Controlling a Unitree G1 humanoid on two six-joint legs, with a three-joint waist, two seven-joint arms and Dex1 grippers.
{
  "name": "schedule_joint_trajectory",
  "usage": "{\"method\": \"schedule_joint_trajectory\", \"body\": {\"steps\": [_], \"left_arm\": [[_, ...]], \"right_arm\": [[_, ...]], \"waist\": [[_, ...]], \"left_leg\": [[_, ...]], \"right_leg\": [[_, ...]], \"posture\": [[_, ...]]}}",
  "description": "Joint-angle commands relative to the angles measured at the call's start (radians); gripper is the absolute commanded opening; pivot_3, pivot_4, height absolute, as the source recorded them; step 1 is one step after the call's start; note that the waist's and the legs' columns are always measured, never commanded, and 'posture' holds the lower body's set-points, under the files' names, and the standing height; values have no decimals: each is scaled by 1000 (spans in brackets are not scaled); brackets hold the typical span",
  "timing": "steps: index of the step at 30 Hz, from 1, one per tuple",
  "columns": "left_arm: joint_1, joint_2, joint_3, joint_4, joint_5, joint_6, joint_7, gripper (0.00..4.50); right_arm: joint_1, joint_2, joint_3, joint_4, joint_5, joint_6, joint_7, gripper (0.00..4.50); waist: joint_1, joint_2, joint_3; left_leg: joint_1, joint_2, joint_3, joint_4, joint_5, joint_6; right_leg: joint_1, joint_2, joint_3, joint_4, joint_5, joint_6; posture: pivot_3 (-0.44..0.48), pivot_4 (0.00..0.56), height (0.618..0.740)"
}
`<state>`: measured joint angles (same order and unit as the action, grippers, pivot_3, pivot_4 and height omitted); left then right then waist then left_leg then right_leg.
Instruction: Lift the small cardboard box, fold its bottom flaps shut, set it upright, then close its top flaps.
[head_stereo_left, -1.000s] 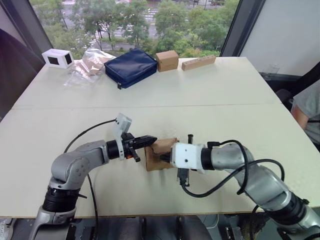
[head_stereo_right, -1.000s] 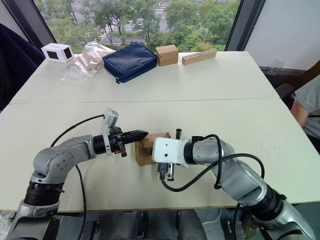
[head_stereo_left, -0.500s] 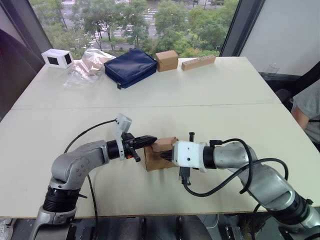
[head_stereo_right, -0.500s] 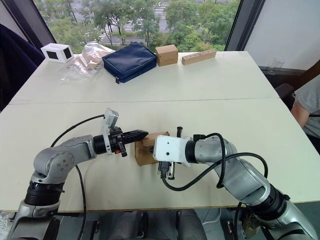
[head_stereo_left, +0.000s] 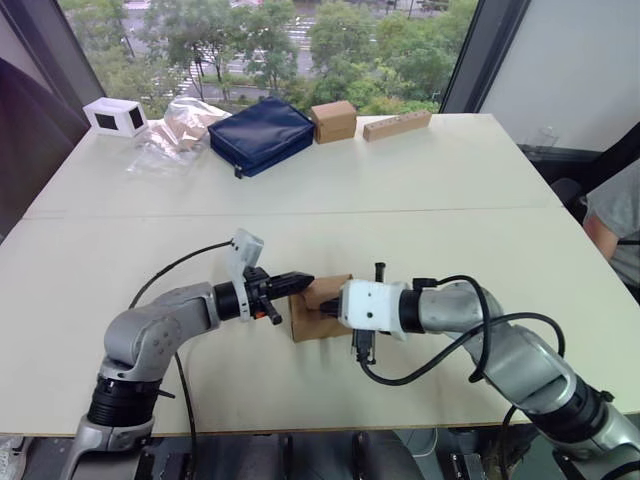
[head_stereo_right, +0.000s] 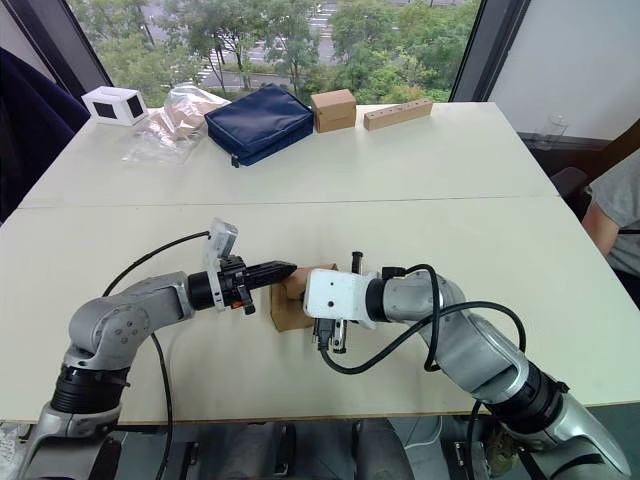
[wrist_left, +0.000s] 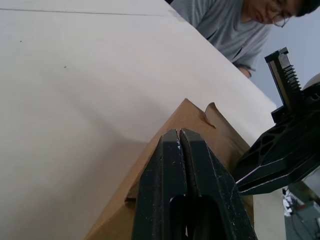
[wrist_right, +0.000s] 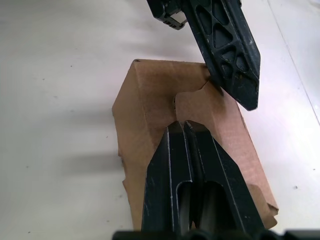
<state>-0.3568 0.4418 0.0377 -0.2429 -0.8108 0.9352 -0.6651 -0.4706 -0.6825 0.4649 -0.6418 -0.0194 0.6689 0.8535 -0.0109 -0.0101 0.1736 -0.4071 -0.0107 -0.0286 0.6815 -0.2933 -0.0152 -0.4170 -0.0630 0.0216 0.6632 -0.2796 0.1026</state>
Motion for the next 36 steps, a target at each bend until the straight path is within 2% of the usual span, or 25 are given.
{"method": "schedule_joint_trajectory", "body": {"steps": [1,14,29,36], "left_arm": [[-4,-7,37,-22,-29,4,12,31],[11,-1,25,-18,-24,15,12,31],[26,0,18,-21,-14,18,9,31],[30,10,22,-13,-6,10,4,31]], "right_arm": [[-11,3,11,-3,-20,-24,-1,0],[-14,-23,56,21,-113,-94,28,0],[-9,-5,89,100,-220,-174,31,0],[-2,12,23,22,-136,-129,86,0]], "waist": [[0,0,0],[0,0,0],[0,0,0],[0,0,0]], "left_leg": [[0,0,0,0,0,0],[0,0,0,0,0,0],[2,0,0,0,0,0],[6,0,0,-1,0,0]], "right_leg": [[0,0,0,0,0,0],[0,0,0,0,0,0],[2,0,0,0,0,0],[6,0,0,-1,0,0]], "posture": [[0,150,740],[0,150,740],[0,150,740],[0,150,740]]}}
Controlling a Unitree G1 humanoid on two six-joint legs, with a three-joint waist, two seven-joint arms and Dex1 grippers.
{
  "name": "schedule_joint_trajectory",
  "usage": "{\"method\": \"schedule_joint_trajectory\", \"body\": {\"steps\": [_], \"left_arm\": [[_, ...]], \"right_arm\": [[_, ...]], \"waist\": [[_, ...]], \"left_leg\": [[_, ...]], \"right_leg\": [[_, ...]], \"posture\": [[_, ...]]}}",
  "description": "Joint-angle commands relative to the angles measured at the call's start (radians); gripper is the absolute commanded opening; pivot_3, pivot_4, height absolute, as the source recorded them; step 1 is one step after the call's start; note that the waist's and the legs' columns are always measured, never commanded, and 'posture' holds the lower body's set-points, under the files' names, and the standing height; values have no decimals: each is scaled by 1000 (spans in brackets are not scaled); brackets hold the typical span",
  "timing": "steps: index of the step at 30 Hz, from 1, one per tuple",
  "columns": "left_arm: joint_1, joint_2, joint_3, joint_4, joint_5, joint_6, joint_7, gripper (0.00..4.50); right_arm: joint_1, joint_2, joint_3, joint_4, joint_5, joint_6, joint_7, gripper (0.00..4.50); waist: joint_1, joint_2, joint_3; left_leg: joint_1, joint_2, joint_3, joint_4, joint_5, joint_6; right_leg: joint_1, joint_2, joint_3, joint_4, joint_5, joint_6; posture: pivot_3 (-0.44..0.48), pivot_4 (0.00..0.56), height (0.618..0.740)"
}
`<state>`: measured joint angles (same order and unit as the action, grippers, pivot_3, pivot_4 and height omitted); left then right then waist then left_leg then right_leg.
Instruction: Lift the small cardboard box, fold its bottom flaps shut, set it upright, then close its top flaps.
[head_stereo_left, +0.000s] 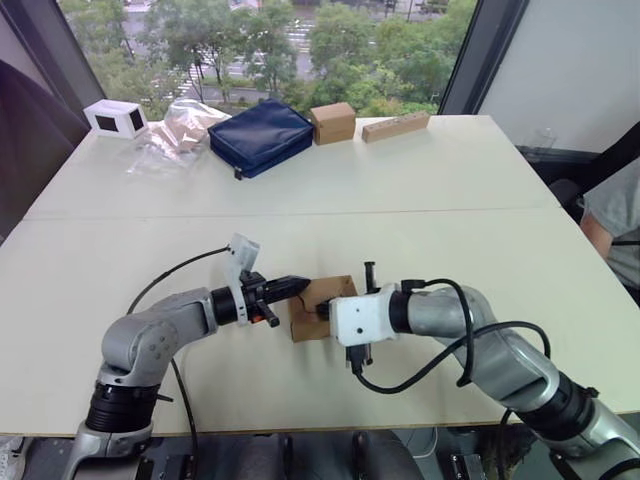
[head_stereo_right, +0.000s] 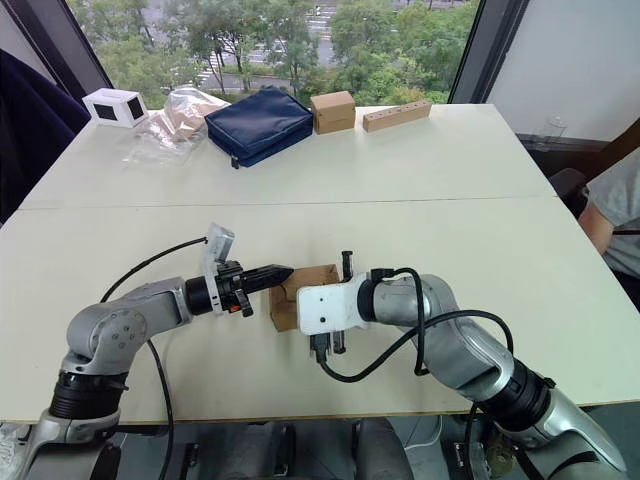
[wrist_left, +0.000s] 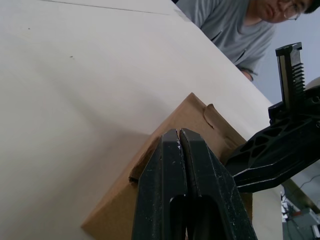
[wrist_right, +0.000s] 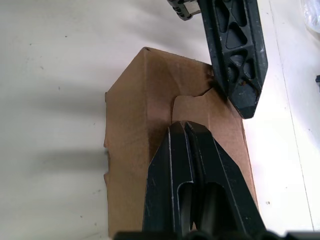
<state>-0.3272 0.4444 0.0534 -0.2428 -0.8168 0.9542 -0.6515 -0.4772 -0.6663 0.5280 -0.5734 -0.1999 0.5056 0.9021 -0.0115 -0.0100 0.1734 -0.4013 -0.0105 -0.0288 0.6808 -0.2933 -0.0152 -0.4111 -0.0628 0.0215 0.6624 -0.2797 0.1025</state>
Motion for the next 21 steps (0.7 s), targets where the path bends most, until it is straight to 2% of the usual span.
{"method": "schedule_joint_trajectory", "body": {"steps": [1,11,21], "left_arm": [[0,8,5,-13,1,-10,-10,31],[-6,0,5,-10,-3,-9,-5,31],[0,9,-4,-10,5,-11,-14,31]], "right_arm": [[7,-11,-42,-58,52,34,48,0],[19,-9,-11,-31,17,15,45,0],[29,-17,-33,-73,35,26,63,0]], "waist": [[1,0,0],[1,0,0],[1,0,0]], "left_leg": [[0,0,0,0,0,0],[0,0,-1,0,0,0],[0,0,-1,0,0,0]], "right_leg": [[0,0,0,0,0,0],[1,0,0,-1,0,0],[1,-1,0,-1,0,0]], "posture": [[0,150,740],[0,150,740],[0,150,740]]}}
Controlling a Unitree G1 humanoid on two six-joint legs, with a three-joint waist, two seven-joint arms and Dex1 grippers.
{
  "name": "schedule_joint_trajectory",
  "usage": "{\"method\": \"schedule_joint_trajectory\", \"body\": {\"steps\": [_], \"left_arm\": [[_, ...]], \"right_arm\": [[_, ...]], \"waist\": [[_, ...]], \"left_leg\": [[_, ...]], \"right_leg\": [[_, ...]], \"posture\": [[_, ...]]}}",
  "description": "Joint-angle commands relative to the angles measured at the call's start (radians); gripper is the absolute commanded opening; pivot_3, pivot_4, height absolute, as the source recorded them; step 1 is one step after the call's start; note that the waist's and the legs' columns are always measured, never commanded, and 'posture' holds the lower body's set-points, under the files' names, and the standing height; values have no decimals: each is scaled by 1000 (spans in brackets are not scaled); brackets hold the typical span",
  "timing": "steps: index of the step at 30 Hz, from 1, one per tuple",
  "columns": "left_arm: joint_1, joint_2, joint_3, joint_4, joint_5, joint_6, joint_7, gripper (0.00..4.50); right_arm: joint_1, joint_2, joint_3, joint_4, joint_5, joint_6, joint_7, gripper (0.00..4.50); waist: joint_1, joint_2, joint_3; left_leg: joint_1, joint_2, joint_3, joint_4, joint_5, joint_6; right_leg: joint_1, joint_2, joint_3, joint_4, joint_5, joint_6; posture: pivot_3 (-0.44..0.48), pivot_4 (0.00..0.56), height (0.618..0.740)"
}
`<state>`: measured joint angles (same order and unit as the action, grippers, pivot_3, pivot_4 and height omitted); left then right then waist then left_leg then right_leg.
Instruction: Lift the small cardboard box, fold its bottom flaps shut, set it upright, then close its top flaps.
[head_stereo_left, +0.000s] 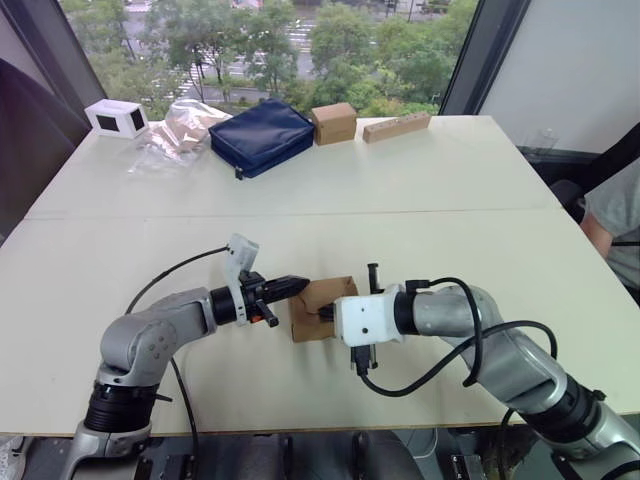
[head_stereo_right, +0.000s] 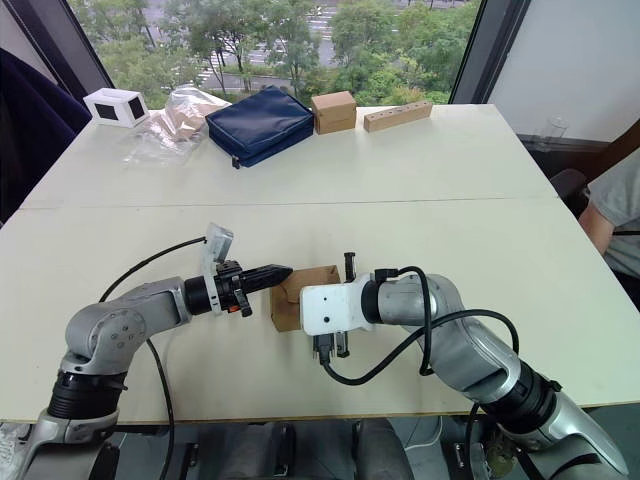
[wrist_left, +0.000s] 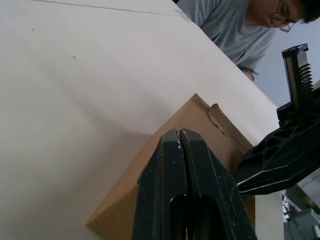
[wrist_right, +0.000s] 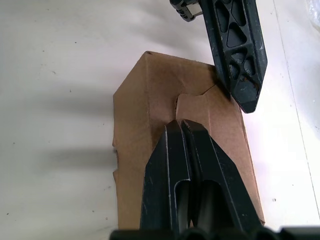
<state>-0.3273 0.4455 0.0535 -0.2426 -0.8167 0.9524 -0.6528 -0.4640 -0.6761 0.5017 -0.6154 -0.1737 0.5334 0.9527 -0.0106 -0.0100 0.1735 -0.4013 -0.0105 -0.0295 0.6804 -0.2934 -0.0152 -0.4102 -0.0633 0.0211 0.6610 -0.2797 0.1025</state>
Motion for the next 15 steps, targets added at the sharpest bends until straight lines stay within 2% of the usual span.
{"method": "schedule_joint_trajectory", "body": {"steps": [1,15], "left_arm": [[0,9,-7,-10,8,-11,-14,31],[5,9,-11,-21,13,-5,-20,31]], "right_arm": [[17,-8,-4,-28,7,-4,13,0],[5,1,33,39,-60,-46,-11,0]], "waist": [[0,0,0],[0,0,0]], "left_leg": [[0,0,0,0,0,0],[0,0,0,0,0,0]], "right_leg": [[0,0,0,0,0,0],[1,0,0,-1,0,0]], "posture": [[0,150,740],[0,150,740]]}}
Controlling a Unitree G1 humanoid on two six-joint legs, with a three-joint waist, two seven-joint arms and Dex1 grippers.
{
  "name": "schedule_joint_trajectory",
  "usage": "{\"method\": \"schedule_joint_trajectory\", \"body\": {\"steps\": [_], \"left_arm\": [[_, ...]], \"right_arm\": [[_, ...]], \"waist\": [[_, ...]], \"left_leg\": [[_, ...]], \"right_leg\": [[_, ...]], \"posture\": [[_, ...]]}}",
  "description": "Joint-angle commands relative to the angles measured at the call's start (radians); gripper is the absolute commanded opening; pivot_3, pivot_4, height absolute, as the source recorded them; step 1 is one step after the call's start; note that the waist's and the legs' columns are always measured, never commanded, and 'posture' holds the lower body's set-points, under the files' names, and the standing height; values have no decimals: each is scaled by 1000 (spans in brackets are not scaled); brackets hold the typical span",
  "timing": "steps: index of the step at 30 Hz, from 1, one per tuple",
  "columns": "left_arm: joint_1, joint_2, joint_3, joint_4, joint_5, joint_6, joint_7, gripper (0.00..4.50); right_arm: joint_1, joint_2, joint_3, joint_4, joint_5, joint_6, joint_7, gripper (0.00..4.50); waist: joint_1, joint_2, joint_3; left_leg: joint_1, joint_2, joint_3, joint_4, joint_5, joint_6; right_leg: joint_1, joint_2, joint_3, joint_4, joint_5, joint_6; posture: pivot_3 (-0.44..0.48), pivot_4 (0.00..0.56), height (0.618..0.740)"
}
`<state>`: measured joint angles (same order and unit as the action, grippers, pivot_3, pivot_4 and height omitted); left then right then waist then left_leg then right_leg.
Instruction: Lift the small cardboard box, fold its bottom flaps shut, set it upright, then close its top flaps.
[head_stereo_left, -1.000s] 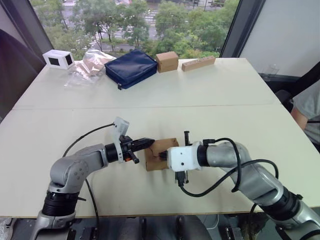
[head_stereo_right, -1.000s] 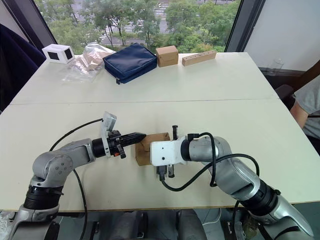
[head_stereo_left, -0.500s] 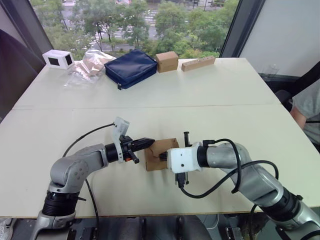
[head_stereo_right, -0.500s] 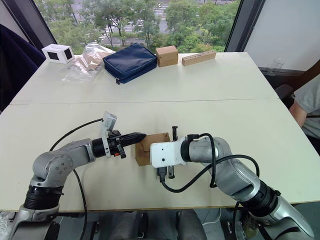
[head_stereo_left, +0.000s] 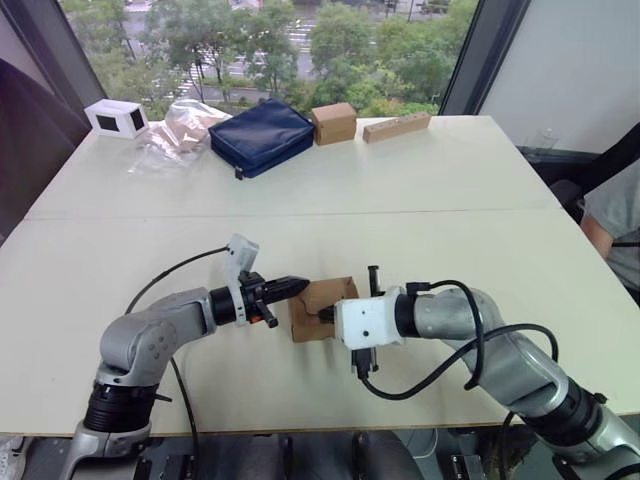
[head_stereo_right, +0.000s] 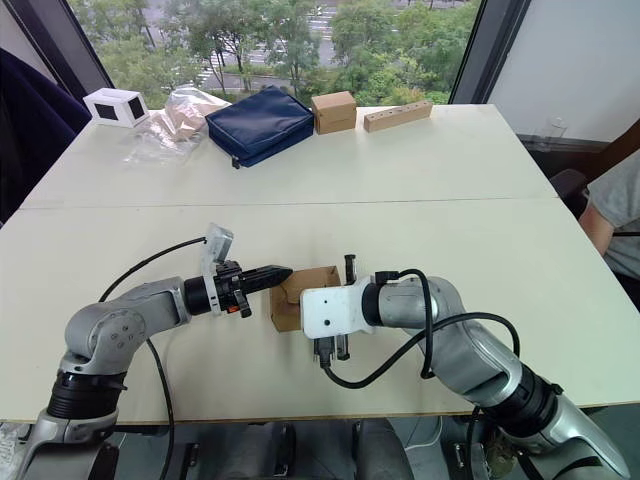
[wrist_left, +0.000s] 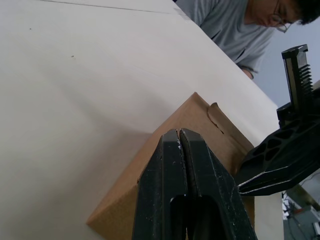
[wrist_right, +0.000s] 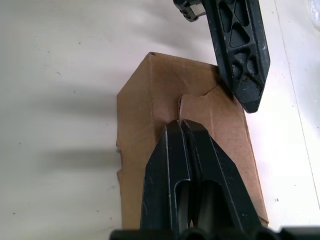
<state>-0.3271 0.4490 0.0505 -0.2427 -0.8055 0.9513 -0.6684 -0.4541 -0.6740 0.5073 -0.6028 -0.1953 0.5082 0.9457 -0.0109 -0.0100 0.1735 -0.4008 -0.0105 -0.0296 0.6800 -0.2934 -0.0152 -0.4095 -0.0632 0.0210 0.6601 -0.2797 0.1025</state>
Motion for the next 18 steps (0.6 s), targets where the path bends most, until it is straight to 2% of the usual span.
{"method": "schedule_joint_trajectory", "body": {"steps": [1,18], "left_arm": [[7,5,-9,-23,2,-2,-4,31],[19,0,-7,-29,-10,8,-3,31]], "right_arm": [[-7,-5,33,37,-54,-34,-6,0],[-4,9,53,132,-167,-115,-26,0]], "waist": [[0,0,0],[0,0,0]], "left_leg": [[0,0,0,0,0,0],[8,0,0,-3,0,0]], "right_leg": [[0,0,0,0,0,0],[8,-1,0,-3,0,0]], "posture": [[0,150,740],[0,150,740]]}}
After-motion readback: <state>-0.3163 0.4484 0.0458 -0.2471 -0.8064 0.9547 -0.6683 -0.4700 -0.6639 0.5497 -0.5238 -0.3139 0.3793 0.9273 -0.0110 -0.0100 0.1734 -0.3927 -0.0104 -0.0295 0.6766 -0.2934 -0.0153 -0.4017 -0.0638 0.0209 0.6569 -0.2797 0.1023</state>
